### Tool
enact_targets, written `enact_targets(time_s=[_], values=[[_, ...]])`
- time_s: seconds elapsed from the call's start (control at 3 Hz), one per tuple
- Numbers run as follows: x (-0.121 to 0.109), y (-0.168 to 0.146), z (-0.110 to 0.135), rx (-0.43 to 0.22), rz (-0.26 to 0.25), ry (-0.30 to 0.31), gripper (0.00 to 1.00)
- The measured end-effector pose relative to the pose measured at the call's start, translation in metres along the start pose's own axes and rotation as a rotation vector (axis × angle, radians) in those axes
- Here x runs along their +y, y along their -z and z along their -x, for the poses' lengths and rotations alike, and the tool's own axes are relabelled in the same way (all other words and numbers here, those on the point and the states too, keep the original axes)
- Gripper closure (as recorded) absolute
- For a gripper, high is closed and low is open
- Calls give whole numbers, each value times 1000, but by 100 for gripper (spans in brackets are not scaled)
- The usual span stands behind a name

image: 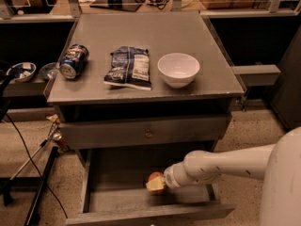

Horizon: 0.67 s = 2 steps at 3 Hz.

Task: Place apple into middle drawer

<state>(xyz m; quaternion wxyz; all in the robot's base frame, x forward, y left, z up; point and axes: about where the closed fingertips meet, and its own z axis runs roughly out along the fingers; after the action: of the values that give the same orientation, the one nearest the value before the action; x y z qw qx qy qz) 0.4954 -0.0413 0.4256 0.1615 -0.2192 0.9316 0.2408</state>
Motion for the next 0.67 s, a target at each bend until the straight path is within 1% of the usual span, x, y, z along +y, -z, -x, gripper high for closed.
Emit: enact_targets(time_s=[0.33, 0.67], values=[[23, -6, 9, -37, 56, 24, 100], [25, -11, 9, -34, 59, 23, 100]])
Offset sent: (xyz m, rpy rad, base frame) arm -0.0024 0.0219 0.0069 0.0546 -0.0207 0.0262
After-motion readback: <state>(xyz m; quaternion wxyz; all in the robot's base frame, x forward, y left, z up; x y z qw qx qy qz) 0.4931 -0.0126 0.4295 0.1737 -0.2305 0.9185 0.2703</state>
